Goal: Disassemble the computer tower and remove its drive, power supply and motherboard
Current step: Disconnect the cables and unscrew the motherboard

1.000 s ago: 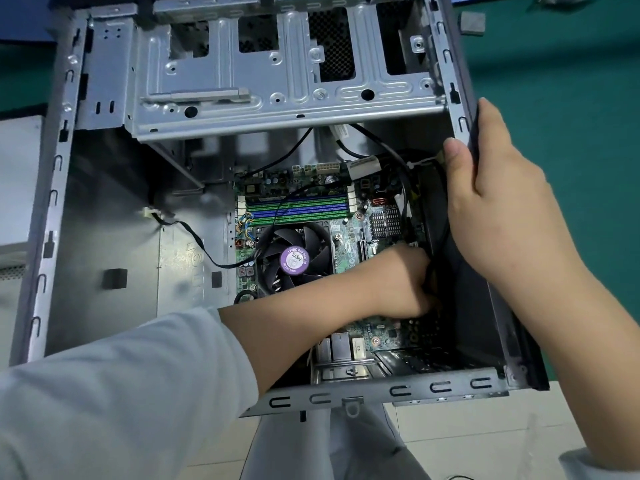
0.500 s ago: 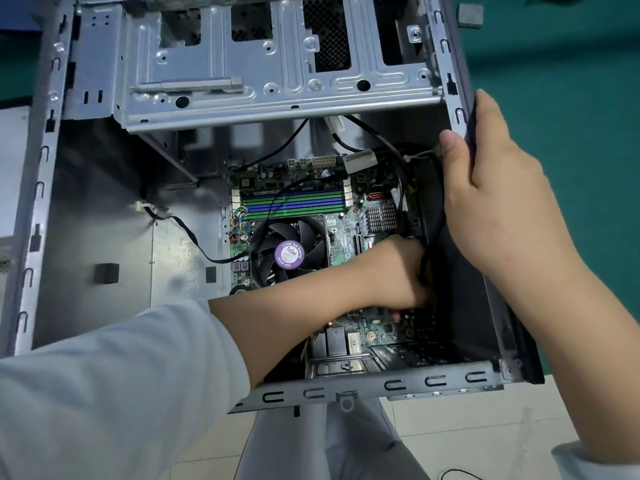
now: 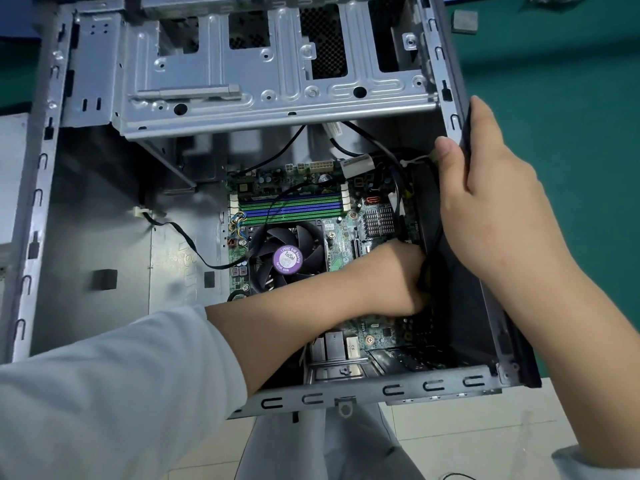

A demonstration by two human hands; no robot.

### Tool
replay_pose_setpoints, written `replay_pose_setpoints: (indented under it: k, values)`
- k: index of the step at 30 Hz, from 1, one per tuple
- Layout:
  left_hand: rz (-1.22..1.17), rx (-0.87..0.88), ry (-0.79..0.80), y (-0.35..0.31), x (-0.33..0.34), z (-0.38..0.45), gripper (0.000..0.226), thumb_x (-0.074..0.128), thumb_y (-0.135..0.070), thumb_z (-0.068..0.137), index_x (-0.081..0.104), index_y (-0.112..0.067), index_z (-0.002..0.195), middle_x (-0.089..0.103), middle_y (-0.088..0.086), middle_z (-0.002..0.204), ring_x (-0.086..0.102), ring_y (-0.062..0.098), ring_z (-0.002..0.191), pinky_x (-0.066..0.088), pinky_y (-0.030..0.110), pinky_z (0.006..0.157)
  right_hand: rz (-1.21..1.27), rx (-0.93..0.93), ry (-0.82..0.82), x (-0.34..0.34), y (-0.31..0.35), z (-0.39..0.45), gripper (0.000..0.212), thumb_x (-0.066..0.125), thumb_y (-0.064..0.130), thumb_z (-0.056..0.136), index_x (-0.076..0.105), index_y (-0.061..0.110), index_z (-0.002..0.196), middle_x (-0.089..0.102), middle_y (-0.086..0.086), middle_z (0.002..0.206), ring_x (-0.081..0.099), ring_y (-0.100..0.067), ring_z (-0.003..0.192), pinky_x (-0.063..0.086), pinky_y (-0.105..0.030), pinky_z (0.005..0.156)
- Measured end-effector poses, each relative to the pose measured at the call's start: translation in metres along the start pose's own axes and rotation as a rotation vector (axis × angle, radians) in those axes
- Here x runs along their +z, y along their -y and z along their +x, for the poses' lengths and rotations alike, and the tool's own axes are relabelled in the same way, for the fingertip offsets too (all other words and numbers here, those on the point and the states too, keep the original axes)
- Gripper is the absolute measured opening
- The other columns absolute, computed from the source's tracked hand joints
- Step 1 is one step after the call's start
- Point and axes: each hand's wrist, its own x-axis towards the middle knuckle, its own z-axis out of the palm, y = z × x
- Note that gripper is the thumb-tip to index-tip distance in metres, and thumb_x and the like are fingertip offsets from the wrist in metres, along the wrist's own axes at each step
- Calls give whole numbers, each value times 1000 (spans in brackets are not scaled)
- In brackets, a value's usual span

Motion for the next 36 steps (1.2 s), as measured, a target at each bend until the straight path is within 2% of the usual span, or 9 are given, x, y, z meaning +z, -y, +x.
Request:
replay_pose_setpoints:
  k: [3, 7, 9, 13, 16, 22, 28, 31, 36]
  values:
    - [29, -6, -21, -3, 0, 0, 46, 58, -14, 82, 28, -13, 48, 35, 4, 44, 58, 34, 64, 27, 22, 45, 5, 2, 0, 0, 1, 0, 54, 28, 38, 102, 16, 18, 150, 53, -16, 131, 51, -38, 110, 31, -36, 75]
    - [243, 171, -28, -10, 4, -3, 32, 55, -16, 83, 37, -11, 58, 34, 5, 53, 38, 29, 58, 22, 26, 46, -12, 5, 0, 0, 2, 0, 54, 28, 37, 102, 15, 17, 150, 53, -17, 130, 52, -38, 107, 30, -36, 74]
    - [236, 192, -34, -9, 5, -3, 23, 56, -15, 83, 41, -12, 65, 34, 4, 58, 33, 24, 59, 22, 26, 49, -18, 4, -1, 0, 2, 0, 54, 28, 36, 102, 15, 17, 150, 54, -17, 128, 52, -38, 106, 28, -35, 72]
    - [111, 56, -21, -3, 1, -1, 32, 58, -17, 83, 40, -11, 57, 35, 4, 49, 37, 23, 56, 27, 24, 51, -30, 2, 0, 0, 4, -1, 54, 28, 36, 102, 14, 16, 150, 55, -17, 126, 53, -39, 104, 29, -35, 72]
    - [28, -45, -11, -1, 0, 1, 25, 60, -18, 83, 52, -5, 63, 54, 10, 60, 51, 23, 60, 37, 23, 54, -35, 5, -1, 0, 4, -2, 54, 27, 36, 102, 14, 17, 150, 55, -17, 126, 53, -39, 104, 29, -36, 72]
    - [200, 107, 5, -10, 3, -2, 19, 55, -18, 85, 58, -1, 75, 62, 16, 75, 53, 29, 69, 35, 28, 55, -93, 3, -2, 0, 7, -2, 54, 26, 34, 102, 12, 15, 150, 55, -17, 125, 54, -41, 96, 26, -34, 67]
    - [17, -49, -35, -5, 3, 0, 21, 59, -14, 80, 49, -6, 63, 55, 11, 60, 51, 26, 59, 37, 27, 52, -91, 7, 10, -1, 7, -1, 54, 26, 34, 102, 11, 16, 150, 54, -17, 126, 54, -42, 97, 28, -37, 68]
    - [-94, -141, -15, -3, 7, 1, 27, 61, -17, 80, 42, -14, 61, 44, -2, 56, 47, 20, 58, 34, 23, 55, -84, 8, 11, -1, 7, -2, 54, 26, 34, 102, 12, 15, 150, 54, -17, 126, 54, -42, 98, 28, -37, 69]
    - [-57, -101, -34, 0, 14, 6, 22, 62, -24, 80, 48, -15, 66, 41, -4, 57, 48, 19, 60, 34, 21, 57, -83, 0, 11, -1, 6, -2, 53, 26, 34, 102, 12, 16, 150, 54, -17, 125, 54, -42, 96, 27, -36, 68]
